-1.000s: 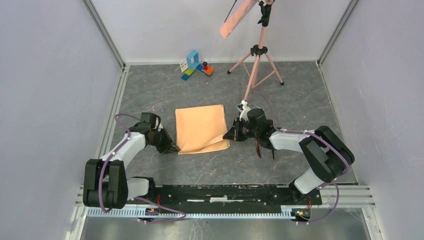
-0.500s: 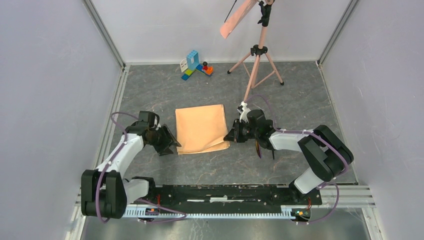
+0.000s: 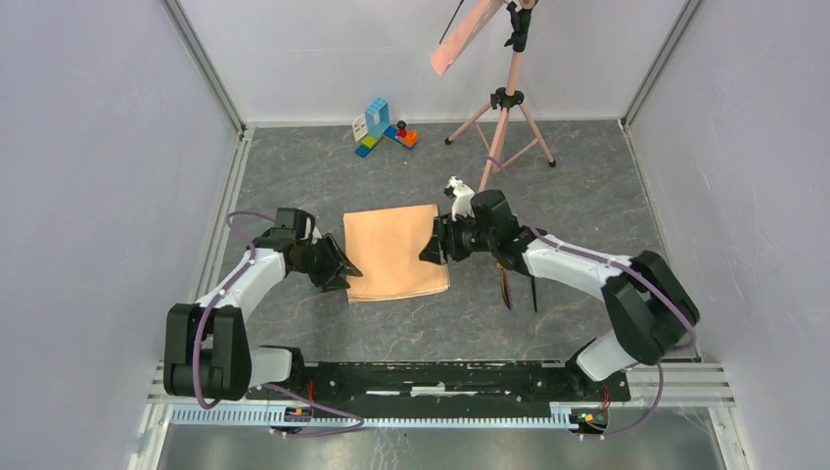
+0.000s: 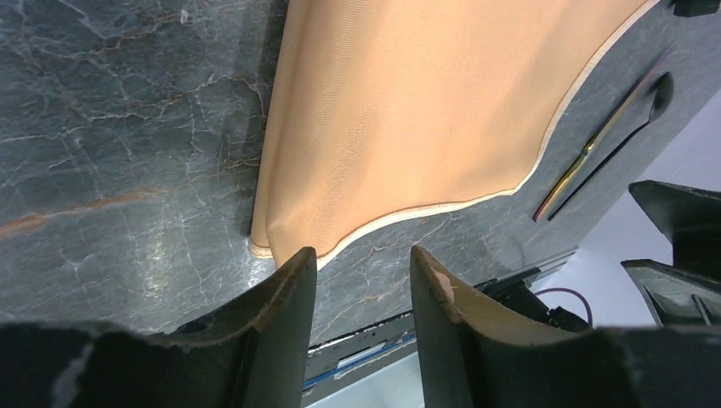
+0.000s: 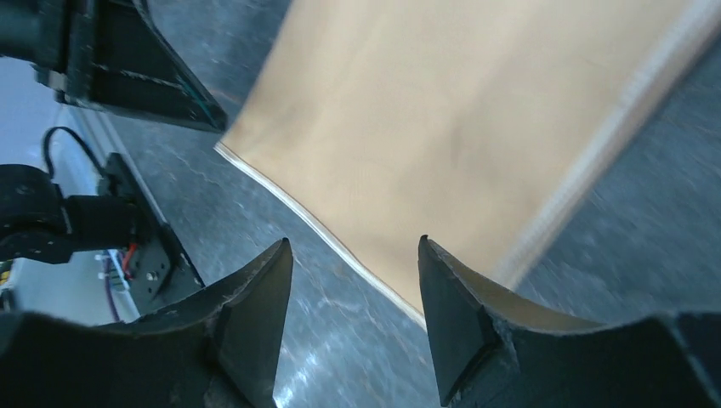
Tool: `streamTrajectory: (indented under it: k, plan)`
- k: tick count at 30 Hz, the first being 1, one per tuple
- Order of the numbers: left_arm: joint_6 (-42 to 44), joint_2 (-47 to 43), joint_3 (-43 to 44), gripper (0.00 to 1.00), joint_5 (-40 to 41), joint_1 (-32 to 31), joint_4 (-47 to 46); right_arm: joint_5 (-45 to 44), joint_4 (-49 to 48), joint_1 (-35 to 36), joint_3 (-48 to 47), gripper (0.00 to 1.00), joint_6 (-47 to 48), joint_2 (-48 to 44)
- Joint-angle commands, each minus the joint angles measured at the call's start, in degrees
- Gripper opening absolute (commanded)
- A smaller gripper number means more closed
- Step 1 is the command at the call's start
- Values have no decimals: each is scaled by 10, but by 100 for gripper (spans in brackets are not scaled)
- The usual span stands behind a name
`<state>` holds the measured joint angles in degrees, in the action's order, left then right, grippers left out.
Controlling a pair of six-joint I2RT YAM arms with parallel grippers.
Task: Fold the napkin into a case and place the utensils inside
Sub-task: Smooth out the square-folded napkin at the center of the board.
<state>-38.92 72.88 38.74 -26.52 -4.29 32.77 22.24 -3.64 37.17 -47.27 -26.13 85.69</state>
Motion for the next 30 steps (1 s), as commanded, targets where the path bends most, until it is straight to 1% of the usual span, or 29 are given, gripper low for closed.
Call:
streamTrajectory:
  k: [1,4,10,12,14,18,21,26,30]
  plan:
    - [3,9,-11,51,-26,-2,-44,96,-121,16,-23,61,-51,81]
    - [2,14,-23,50,-11,-2,-48,112,-170,28,-20,58,-80,112]
    - [-24,37,-67,48,11,-2,-76,96,-231,24,58,58,-89,134]
    - [-34,36,-85,48,27,-2,-85,87,-237,23,72,58,-83,140]
    - [-42,30,-98,48,37,-2,-95,77,-223,23,69,57,-70,145]
    - [-40,18,-94,49,24,-2,-96,60,-182,32,19,61,-49,134]
    - [-42,-5,-87,51,20,-2,-91,70,-193,36,-34,66,-71,153]
    - [-51,-36,-96,48,37,-2,-85,94,-275,52,-123,73,-171,235]
    - [-60,-26,-115,45,43,-1,-100,80,-292,77,-223,74,-209,316]
